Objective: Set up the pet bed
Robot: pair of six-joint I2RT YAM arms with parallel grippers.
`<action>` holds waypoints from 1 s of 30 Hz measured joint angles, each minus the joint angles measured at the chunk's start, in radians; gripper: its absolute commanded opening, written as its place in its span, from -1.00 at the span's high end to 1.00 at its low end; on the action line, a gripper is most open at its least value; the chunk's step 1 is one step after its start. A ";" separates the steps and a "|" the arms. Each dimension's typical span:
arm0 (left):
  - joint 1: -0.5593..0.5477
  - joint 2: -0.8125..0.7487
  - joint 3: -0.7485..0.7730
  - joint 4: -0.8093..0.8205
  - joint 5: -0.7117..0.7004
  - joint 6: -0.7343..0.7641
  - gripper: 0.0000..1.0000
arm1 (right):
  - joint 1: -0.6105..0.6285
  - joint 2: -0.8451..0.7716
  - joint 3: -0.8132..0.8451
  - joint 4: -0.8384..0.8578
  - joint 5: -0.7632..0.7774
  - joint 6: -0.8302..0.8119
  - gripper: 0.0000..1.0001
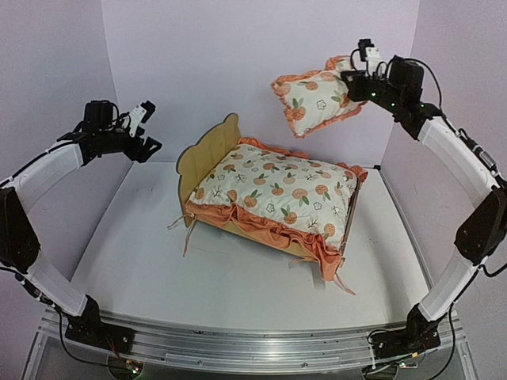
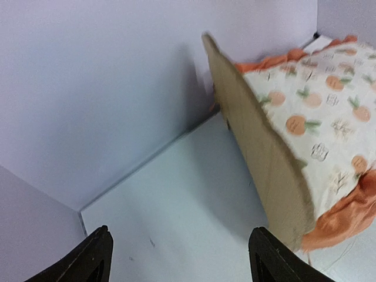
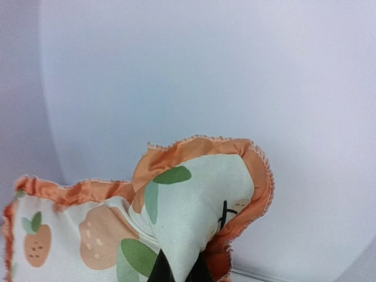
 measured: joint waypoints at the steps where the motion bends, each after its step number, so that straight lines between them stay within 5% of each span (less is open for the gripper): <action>1: -0.011 -0.009 0.020 0.014 0.019 -0.003 -0.71 | 0.028 0.008 0.000 -0.006 -0.038 -0.009 1.00; 10: -0.342 -0.017 0.163 0.021 0.180 -0.045 -0.96 | 0.260 0.168 0.043 -0.125 -0.210 -0.075 1.00; 19: -0.371 0.182 0.231 -0.054 0.325 -0.329 -0.91 | 0.431 0.196 0.042 -0.153 -0.264 -0.106 1.00; 21: -0.378 0.228 0.236 -0.066 0.342 -0.357 -0.60 | 0.430 0.196 0.034 -0.153 -0.264 -0.094 1.00; 26: -0.398 0.301 0.268 -0.114 0.414 -0.399 0.94 | 0.420 0.196 -0.003 -0.143 -0.253 -0.044 1.00; 27: -0.402 0.314 0.284 -0.122 0.431 -0.403 0.99 | 0.418 0.196 -0.011 -0.136 -0.240 -0.032 1.00; 30: -0.408 0.343 0.332 -0.136 0.445 -0.422 1.00 | 0.414 0.193 -0.035 -0.113 -0.185 0.010 -0.16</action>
